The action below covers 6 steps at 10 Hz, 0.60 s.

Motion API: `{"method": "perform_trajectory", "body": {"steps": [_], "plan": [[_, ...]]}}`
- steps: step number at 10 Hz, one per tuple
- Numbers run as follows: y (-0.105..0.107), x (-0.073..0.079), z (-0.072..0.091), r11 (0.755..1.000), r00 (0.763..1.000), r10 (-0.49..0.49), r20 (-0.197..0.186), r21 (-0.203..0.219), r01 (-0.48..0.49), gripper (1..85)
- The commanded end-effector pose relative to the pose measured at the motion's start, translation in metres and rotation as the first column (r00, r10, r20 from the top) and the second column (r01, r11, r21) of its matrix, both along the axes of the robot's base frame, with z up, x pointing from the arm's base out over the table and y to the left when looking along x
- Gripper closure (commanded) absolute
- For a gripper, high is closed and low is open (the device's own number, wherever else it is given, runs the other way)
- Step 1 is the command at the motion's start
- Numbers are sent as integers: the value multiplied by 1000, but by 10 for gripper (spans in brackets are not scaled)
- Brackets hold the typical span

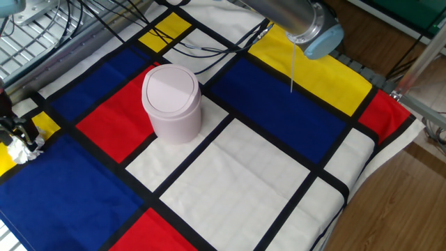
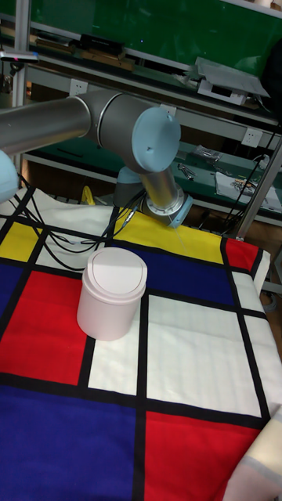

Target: Put the garbage in the trash can

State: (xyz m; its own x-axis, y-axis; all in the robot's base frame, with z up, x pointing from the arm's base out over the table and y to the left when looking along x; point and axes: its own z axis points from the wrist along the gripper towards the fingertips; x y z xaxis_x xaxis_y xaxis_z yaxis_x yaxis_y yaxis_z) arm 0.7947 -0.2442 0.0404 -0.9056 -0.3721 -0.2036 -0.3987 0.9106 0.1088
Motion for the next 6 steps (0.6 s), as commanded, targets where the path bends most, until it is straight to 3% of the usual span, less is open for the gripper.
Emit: {"method": "perform_trajectory", "body": {"steps": [1,3,5,6], "plan": [[2,3,-2,1000,1000,-3,13,16,2,280],[7,7,-2,999,1000,1,30,33,-2,293],[3,11,-2,1000,999,-4,43,18,3,377],[0,14,-2,1000,999,-10,52,10,9,467]]}}
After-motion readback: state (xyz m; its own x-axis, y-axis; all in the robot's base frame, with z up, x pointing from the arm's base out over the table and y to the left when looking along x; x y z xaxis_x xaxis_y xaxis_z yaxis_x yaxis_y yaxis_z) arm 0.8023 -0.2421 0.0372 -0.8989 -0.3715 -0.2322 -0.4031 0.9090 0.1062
